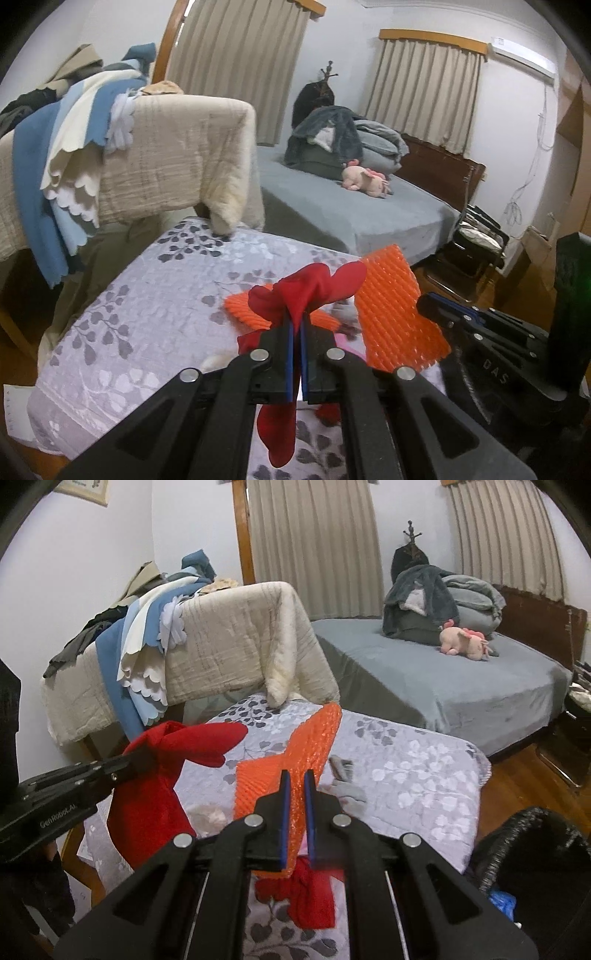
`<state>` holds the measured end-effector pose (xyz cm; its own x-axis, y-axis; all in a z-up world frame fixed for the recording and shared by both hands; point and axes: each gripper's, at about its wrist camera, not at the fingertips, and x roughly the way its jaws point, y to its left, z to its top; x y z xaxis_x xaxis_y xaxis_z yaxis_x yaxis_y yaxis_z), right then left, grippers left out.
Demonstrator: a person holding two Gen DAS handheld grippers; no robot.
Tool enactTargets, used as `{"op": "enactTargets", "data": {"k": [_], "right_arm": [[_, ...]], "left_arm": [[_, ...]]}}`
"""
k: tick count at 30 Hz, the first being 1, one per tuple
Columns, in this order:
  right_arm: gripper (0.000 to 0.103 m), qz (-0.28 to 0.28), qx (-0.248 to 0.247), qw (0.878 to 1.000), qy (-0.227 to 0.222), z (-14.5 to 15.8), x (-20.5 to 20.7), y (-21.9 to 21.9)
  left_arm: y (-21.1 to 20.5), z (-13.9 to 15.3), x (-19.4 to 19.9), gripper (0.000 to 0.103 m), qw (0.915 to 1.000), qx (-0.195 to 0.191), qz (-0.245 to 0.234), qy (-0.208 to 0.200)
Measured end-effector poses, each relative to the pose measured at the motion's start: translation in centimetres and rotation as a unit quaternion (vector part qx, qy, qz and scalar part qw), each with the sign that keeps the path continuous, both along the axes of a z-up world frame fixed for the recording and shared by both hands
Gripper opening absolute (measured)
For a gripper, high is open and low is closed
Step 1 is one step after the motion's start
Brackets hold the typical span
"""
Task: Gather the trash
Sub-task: 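Lift the orange scrubber with the right gripper while the left holds the red glove, then carry the glove and scrubber over the black bin and open both grippers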
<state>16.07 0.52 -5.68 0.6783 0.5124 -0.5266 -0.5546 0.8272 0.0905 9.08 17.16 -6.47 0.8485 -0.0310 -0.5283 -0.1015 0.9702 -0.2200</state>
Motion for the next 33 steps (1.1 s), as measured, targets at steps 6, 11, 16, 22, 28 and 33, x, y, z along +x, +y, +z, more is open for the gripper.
{"op": "enactTargets", "data": {"k": [6, 11, 16, 22, 28, 33], "right_arm": [[0.006, -0.018, 0.0, 1.0, -0.006, 0.8, -1.2, -2.7], [0.006, -0.036, -0.007, 0.999, -0.01, 1.2, -2.0, -5.0], [0.006, -0.058, -0.011, 0.998, -0.012, 1.3, -2.4, -7.7], [0.006, -0.089, -0.018, 0.996, -0.016, 1.6, -2.8, -11.0], [0.006, -0.122, -0.027, 0.992, -0.022, 1.9, -3.0, -14.5], [0.006, -0.15, -0.035, 0.988, -0.024, 1.8, -3.1, -17.3]], "left_arm": [[-2.7, 0.4, -0.4, 0.003, 0.9997, -0.001, -0.025, -0.004], [-5.1, 0.5, -0.5, 0.003, 0.999, 0.0, -0.043, -0.005], [-7.4, 0.6, 0.0, 0.003, 0.9981, -0.001, -0.062, -0.005], [-11.2, 0.7, 1.1, 0.003, 0.9948, -0.002, -0.102, -0.007], [-15.0, 0.6, 2.3, 0.003, 0.9905, -0.001, -0.137, -0.01], [-17.6, 0.6, 3.2, 0.003, 0.9866, -0.003, -0.163, -0.009]]}}
